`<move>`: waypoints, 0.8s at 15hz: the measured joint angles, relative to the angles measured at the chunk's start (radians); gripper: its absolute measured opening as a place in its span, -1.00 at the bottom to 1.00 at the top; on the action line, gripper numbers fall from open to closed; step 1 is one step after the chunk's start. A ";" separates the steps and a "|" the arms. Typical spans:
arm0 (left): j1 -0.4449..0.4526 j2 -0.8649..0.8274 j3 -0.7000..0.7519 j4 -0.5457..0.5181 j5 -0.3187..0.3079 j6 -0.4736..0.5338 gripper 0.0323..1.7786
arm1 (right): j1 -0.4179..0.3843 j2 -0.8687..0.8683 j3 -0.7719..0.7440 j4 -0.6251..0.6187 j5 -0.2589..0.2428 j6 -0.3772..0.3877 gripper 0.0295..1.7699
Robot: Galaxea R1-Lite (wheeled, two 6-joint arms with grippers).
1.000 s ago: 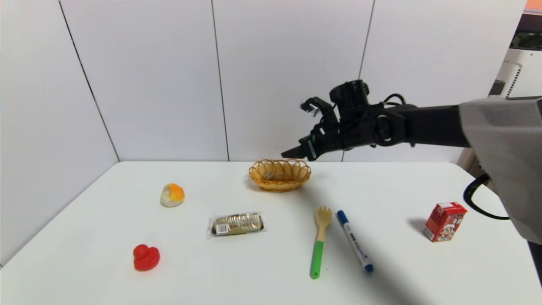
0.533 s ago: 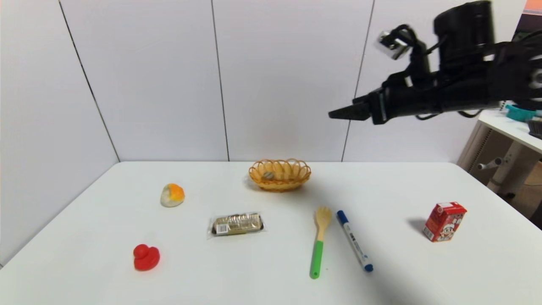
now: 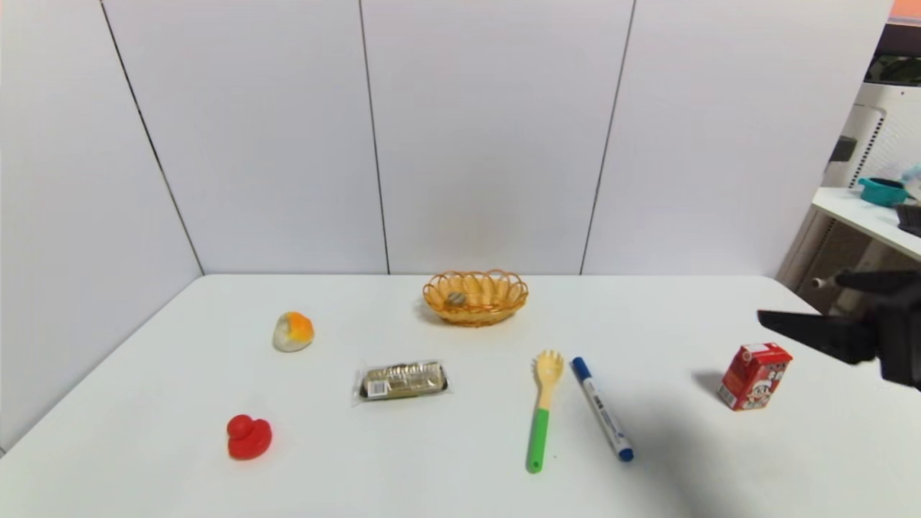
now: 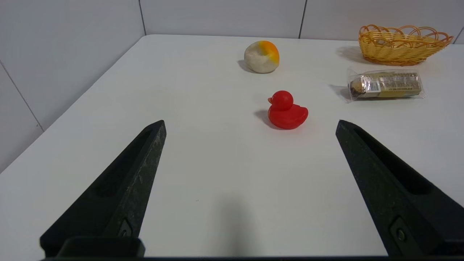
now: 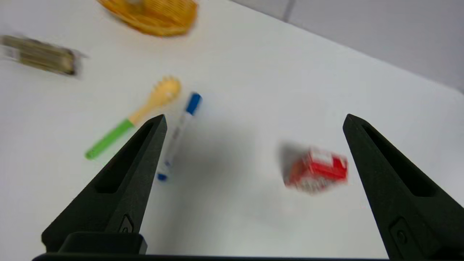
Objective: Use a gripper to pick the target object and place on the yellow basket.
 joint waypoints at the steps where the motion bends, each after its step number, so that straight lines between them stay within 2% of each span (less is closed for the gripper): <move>1: 0.000 0.000 0.000 0.000 0.000 0.000 0.90 | -0.005 -0.099 0.094 -0.006 -0.044 0.024 0.90; 3: 0.000 0.000 0.000 0.000 0.000 0.000 0.90 | -0.013 -0.293 0.279 -0.036 -0.088 0.074 0.91; 5: 0.000 0.000 0.000 0.000 0.000 0.000 0.90 | -0.017 -0.499 0.481 -0.100 -0.109 0.113 0.91; 8: 0.000 0.000 0.000 0.000 0.000 0.000 0.90 | -0.021 -0.734 0.774 -0.268 -0.140 0.133 0.91; 10: 0.000 0.000 0.000 0.000 0.000 0.000 0.90 | -0.023 -0.800 0.846 -0.371 -0.148 0.146 0.91; 12: 0.000 0.000 0.000 0.000 0.000 0.000 0.90 | -0.023 -0.824 0.865 -0.376 -0.149 0.157 0.91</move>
